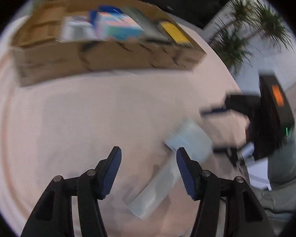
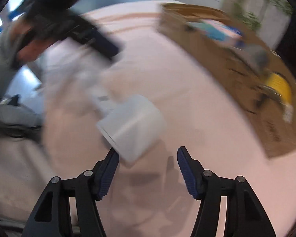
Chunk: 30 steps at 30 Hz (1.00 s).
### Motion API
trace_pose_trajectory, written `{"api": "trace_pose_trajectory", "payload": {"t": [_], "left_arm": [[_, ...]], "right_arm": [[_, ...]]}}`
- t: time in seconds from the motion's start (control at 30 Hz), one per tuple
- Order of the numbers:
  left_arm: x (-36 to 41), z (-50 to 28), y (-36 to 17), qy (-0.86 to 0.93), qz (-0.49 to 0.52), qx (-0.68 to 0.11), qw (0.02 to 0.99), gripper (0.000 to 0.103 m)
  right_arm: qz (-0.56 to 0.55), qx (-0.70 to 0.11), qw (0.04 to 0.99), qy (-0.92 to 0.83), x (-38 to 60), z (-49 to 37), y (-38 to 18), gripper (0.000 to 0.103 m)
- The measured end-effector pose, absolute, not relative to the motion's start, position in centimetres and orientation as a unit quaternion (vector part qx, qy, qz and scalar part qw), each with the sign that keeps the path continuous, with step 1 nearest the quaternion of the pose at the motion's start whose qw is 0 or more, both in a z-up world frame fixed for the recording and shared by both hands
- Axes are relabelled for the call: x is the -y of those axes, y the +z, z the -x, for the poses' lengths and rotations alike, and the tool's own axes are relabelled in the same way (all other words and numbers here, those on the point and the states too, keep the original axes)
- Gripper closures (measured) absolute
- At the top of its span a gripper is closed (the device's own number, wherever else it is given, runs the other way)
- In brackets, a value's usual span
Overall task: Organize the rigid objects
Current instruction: 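Grasp the white handheld fan by its handle with both tools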
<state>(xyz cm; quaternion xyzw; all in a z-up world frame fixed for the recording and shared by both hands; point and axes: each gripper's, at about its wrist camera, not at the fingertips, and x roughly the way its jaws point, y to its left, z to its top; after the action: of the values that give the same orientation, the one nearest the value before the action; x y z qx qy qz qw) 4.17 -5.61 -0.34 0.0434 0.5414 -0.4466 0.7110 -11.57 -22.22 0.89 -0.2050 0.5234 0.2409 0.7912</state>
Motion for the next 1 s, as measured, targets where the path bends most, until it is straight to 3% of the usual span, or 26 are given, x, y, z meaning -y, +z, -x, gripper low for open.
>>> {"api": "trace_pose_trajectory", "payload": {"t": [0.1, 0.47, 0.57, 0.6, 0.67, 1.0], "left_arm": [[7.9, -3.0, -1.7, -0.478, -0.044, -0.567, 0.67, 0.047], [7.1, 0.4, -3.7, -0.48, -0.004, -0.619, 0.621, 0.051], [7.7, 1.0, -3.6, -0.462, -0.021, -0.613, 0.64, 0.067], [7.9, 1.2, -3.6, -0.458, -0.026, -0.611, 0.645, 0.069], [8.0, 1.7, -3.6, -0.455, -0.035, -0.607, 0.651, 0.074], [6.2, 1.2, -2.2, -0.428, -0.022, -0.58, 0.693, 0.073]], "right_arm": [[0.167, -0.522, 0.818, 0.173, 25.5, 9.2, 1.5, 0.042], [-0.234, -0.562, 0.778, 0.159, 27.0, 10.6, 0.0, 0.043], [-0.209, -0.572, 0.782, 0.137, 24.3, 10.9, -1.2, 0.047], [-0.213, -0.573, 0.78, 0.136, 23.9, 10.5, -1.6, 0.057], [-0.215, -0.57, 0.782, 0.129, 23.2, 10.1, -1.8, 0.063], [-0.159, -0.537, 0.815, 0.144, 18.7, 7.8, 1.4, 0.072]]}}
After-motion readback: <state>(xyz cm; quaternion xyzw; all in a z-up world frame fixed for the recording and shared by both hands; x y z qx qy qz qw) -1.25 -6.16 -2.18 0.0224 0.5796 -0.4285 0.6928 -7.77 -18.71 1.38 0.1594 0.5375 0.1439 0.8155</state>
